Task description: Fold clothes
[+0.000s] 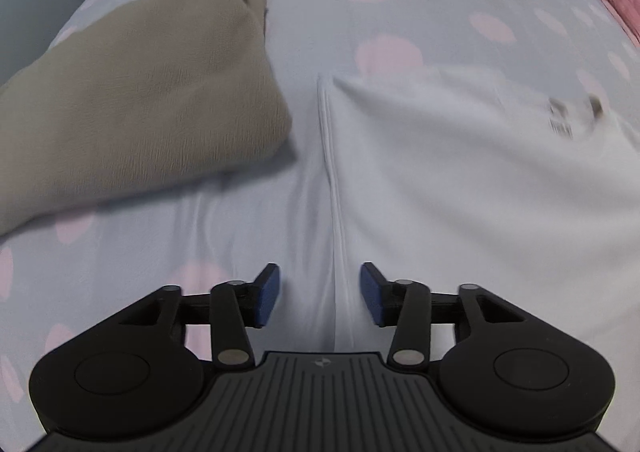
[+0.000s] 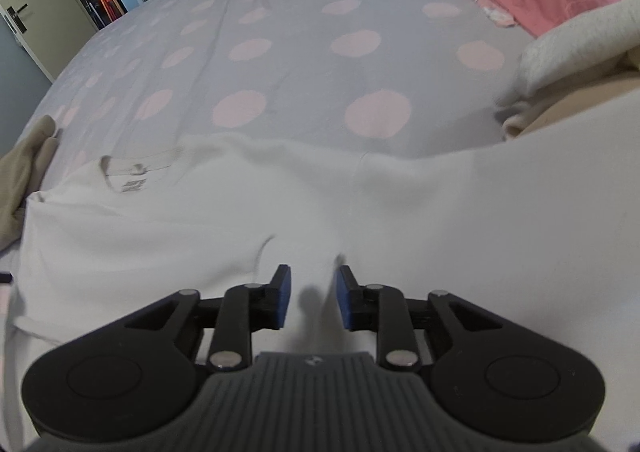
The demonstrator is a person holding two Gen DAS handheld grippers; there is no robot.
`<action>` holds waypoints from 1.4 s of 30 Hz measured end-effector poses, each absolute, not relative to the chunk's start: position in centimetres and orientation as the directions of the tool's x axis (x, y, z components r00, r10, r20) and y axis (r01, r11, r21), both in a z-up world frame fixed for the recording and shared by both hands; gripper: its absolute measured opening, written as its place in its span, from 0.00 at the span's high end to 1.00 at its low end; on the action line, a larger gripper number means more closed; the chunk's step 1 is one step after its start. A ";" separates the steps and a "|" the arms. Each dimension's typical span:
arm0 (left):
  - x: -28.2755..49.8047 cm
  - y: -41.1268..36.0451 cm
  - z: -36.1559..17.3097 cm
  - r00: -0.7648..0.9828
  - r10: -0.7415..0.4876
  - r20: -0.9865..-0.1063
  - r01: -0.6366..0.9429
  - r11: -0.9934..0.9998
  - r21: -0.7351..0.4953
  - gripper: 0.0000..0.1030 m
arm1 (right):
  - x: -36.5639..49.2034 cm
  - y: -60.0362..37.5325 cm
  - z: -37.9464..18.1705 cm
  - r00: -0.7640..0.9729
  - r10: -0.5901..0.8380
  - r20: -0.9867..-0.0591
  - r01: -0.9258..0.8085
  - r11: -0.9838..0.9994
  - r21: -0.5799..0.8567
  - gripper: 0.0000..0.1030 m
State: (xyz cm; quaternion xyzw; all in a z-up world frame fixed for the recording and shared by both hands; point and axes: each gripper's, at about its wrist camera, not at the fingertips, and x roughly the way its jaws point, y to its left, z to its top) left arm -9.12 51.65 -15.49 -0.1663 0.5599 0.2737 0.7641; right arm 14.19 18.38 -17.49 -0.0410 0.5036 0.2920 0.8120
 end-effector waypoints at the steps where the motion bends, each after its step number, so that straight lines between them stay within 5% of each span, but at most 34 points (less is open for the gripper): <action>1: -9.9 51.3 -15.8 0.219 0.219 -0.951 -0.605 0.795 0.044 0.54 | 13.8 18.3 -17.3 0.323 0.429 -0.843 -0.517 0.827 0.223 0.67; 15: -12.8 49.4 -15.3 0.222 0.217 -0.951 -0.666 0.746 0.014 0.55 | 10.3 8.4 -9.6 0.500 0.395 -0.771 -0.383 0.899 0.212 0.60; 25: -15.3 48.9 -11.3 0.284 0.276 -0.918 -0.734 0.679 -0.024 0.54 | 11.6 -9.2 -0.1 0.729 0.206 -0.653 -0.038 0.964 0.262 0.55; 36: -14.7 47.3 -10.9 0.288 0.319 -0.903 -0.713 0.701 0.021 0.53 | 15.4 -16.3 -1.3 0.736 0.162 -0.657 0.116 0.926 0.359 0.53; 42: -14.6 47.4 -11.1 0.283 0.320 -0.904 -0.720 0.694 0.020 0.53 | 15.1 -15.0 -0.6 0.768 0.172 -0.616 0.084 0.928 0.364 0.83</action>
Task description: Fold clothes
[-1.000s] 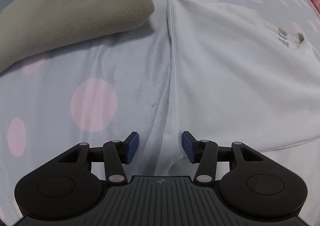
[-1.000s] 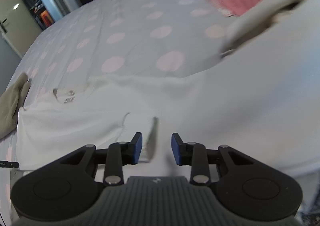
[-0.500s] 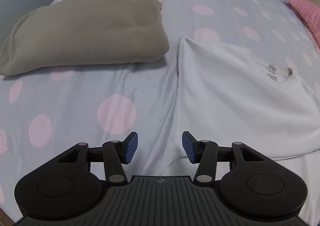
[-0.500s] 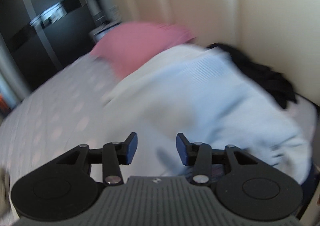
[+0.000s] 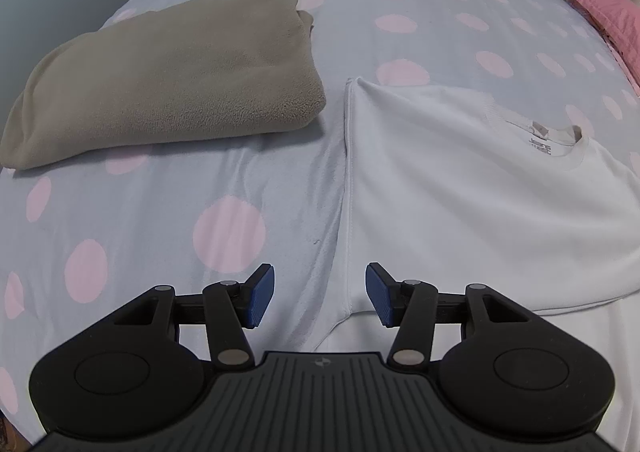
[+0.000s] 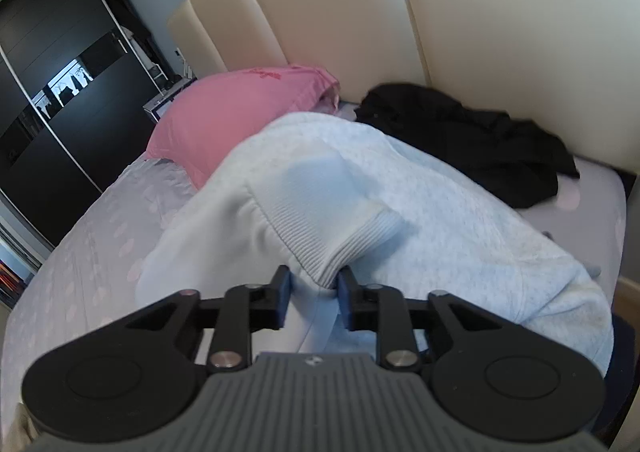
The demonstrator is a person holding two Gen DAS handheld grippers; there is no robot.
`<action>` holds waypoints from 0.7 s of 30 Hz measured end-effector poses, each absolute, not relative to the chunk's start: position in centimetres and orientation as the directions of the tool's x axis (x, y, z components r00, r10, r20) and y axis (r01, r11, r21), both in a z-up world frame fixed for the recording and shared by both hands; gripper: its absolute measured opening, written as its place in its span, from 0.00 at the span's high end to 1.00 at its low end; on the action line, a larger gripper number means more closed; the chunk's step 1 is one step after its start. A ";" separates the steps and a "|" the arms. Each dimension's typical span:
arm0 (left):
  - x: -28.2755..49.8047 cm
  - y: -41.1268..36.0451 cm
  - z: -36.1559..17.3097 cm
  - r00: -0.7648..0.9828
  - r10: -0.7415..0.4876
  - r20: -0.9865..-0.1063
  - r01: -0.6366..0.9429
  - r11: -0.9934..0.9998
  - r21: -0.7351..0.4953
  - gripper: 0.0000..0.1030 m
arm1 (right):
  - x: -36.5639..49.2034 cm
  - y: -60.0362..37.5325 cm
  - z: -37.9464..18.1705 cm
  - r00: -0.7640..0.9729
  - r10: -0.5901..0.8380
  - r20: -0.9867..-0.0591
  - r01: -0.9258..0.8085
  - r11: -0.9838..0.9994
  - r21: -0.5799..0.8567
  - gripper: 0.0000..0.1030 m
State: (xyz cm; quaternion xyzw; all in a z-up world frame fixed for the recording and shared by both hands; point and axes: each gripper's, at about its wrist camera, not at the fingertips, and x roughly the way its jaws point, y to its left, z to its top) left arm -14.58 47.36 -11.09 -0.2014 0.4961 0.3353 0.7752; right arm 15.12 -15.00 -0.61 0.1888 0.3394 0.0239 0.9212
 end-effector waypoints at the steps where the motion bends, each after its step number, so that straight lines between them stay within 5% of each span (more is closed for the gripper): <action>1: -14.6 47.4 -11.1 0.284 0.319 -0.904 -0.721 0.693 0.017 0.53 | 14.5 -14.4 0.2 0.779 0.182 -0.600 0.062 0.930 0.362 0.84; 13: -14.0 47.8 -9.7 0.366 0.254 -0.895 -0.728 0.677 -0.106 0.53 | 8.9 2.1 10.5 0.749 0.498 -0.437 -0.356 0.859 0.369 0.85; 21: -14.3 48.1 -8.9 0.392 0.240 -0.888 -0.724 0.676 -0.137 0.53 | 6.7 18.0 11.4 0.614 0.666 -0.423 -0.562 0.745 0.359 0.85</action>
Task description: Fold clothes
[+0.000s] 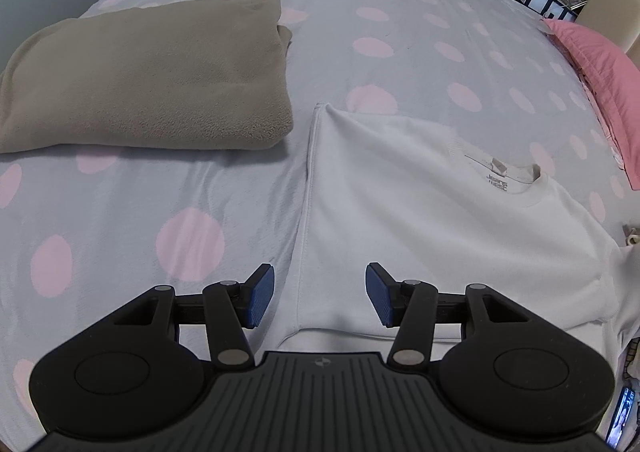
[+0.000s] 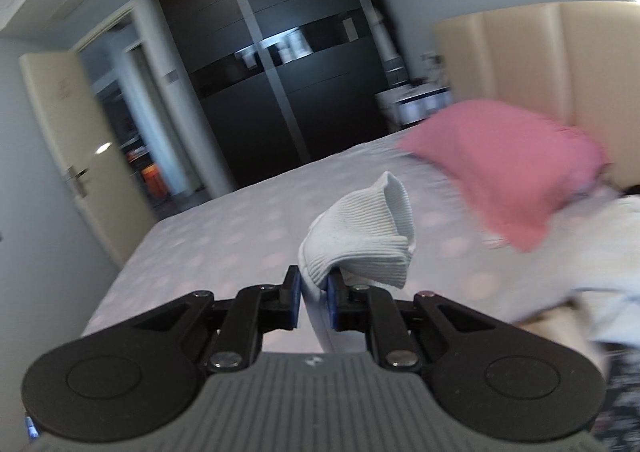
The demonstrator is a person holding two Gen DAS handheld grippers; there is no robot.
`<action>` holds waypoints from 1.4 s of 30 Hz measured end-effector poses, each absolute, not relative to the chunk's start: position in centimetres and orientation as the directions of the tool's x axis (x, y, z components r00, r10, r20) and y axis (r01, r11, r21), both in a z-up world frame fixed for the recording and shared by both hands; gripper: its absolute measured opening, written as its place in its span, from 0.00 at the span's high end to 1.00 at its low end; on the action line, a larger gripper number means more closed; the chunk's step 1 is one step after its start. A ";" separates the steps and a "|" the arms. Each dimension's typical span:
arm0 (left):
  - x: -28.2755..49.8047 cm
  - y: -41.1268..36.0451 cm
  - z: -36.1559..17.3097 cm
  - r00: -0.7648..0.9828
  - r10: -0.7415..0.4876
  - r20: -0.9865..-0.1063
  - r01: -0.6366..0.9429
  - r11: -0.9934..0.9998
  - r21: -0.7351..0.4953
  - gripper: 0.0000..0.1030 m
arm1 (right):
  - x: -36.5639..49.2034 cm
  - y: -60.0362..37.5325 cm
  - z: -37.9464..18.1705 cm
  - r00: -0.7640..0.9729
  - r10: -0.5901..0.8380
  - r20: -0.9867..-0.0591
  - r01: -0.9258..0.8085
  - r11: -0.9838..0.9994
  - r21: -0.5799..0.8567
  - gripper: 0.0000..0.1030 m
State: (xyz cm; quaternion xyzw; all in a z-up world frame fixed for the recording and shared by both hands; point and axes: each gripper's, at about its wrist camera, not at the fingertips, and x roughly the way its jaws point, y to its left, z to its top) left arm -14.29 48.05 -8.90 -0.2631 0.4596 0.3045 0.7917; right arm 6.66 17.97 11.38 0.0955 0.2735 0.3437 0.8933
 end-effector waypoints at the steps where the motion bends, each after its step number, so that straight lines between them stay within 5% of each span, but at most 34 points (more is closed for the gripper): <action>1: -14.4 48.1 -8.8 0.392 0.243 -0.887 -0.725 0.675 -0.135 0.53 | 6.4 19.7 11.0 0.593 0.683 -0.426 -0.580 0.730 0.362 0.85; 22: -14.2 50.7 -11.4 0.342 0.236 -0.910 -0.739 0.666 -0.106 0.53 | -3.1 44.9 -13.8 0.229 0.633 -0.739 -0.758 0.592 0.273 0.83; 28: -13.4 50.0 -11.5 0.377 0.226 -0.898 -0.711 0.692 -0.125 0.52 | -3.8 43.6 -16.2 0.074 0.653 -0.754 -0.766 0.521 0.377 0.68; 36: -11.5 48.4 -12.0 0.437 0.182 -0.881 -0.633 0.758 -0.157 0.48 | -3.0 34.9 -14.2 0.133 0.613 -0.779 -0.816 0.514 0.265 0.54; 42: -9.9 47.9 -11.2 0.532 0.092 -0.842 -0.604 0.738 -0.301 0.37 | -0.8 25.4 -15.3 0.215 0.479 -0.851 -0.751 0.639 0.170 0.52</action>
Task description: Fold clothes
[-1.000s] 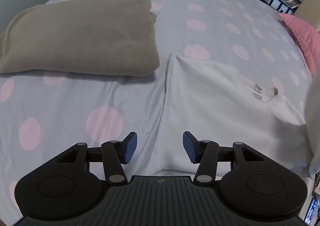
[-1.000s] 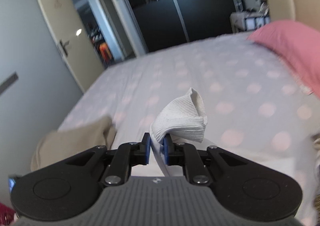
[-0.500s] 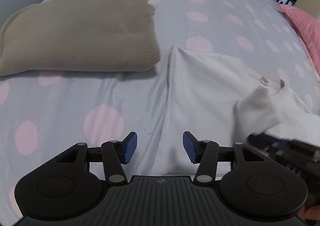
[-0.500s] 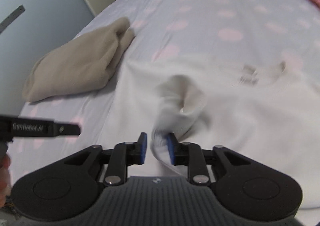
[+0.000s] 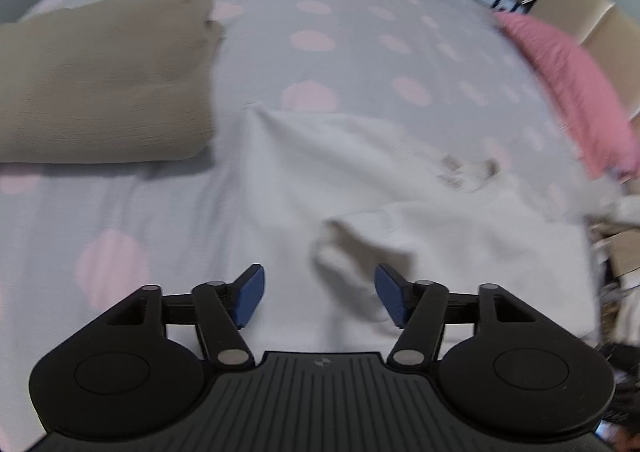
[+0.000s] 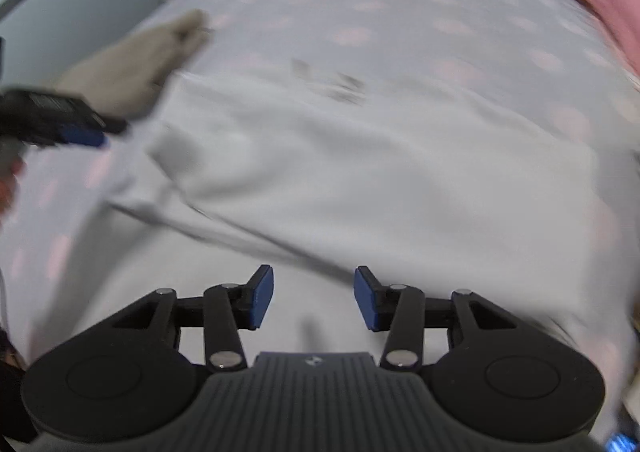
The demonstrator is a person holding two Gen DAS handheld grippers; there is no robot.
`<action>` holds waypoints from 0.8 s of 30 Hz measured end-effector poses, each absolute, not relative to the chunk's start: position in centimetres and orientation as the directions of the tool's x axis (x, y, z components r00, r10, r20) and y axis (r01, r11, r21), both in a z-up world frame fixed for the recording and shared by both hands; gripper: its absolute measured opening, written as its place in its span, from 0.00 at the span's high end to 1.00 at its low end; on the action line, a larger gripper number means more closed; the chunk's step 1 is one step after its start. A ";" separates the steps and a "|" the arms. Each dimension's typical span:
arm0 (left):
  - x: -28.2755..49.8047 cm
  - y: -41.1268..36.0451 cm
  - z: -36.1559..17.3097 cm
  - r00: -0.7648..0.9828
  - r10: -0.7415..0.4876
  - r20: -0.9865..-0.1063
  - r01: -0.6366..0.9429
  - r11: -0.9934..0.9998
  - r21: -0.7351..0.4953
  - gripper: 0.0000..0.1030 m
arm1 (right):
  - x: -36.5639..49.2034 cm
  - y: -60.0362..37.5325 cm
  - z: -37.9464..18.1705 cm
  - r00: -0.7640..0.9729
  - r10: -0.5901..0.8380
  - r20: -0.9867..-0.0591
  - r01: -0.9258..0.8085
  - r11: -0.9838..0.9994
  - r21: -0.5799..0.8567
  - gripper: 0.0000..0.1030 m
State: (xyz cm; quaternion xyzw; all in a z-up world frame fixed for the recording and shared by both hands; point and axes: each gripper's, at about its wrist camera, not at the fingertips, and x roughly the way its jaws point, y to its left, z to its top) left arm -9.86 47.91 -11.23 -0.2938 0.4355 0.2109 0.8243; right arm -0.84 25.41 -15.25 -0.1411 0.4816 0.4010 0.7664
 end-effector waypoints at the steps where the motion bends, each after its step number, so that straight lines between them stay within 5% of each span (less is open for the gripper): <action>1: -9.2 47.7 -11.3 0.535 0.079 -0.841 -0.598 0.738 -0.312 0.37 | -0.4 23.9 -15.5 0.226 0.453 -0.862 -0.730 0.665 0.157 0.52; 5: -6.5 46.1 -12.7 0.484 0.064 -0.873 -0.596 0.755 -0.275 0.39 | 1.5 18.6 -16.7 0.266 0.368 -0.891 -0.646 0.754 0.119 0.52; 7: -5.6 45.4 -13.7 0.439 0.074 -0.895 -0.595 0.771 -0.228 0.52 | 2.5 16.6 -17.2 0.295 0.331 -0.896 -0.600 0.794 0.096 0.52; 9: -5.2 45.2 -14.6 0.408 0.078 -0.910 -0.599 0.775 -0.202 0.76 | 3.4 15.3 -17.5 0.333 0.313 -0.890 -0.566 0.821 0.077 0.52; 12: -5.2 45.9 -15.1 0.389 0.085 -0.917 -0.632 0.749 -0.198 0.94 | 4.3 14.7 -18.0 0.362 0.312 -0.878 -0.555 0.829 0.065 0.53; 17: -5.1 47.2 -12.1 0.468 0.078 -0.880 -0.633 0.725 -0.273 0.95 | 5.4 16.5 -18.7 0.386 0.307 -0.870 -0.561 0.827 0.042 0.57; 19: -4.7 47.2 -9.8 0.508 0.092 -0.856 -0.611 0.739 -0.283 0.95 | 5.7 16.7 -18.9 0.392 0.290 -0.873 -0.562 0.827 0.023 0.81; 24: -4.1 47.9 -5.3 0.577 0.145 -0.803 -0.592 0.752 -0.289 0.95 | 5.4 16.5 -18.0 0.417 0.263 -0.870 -0.578 0.816 -0.031 0.88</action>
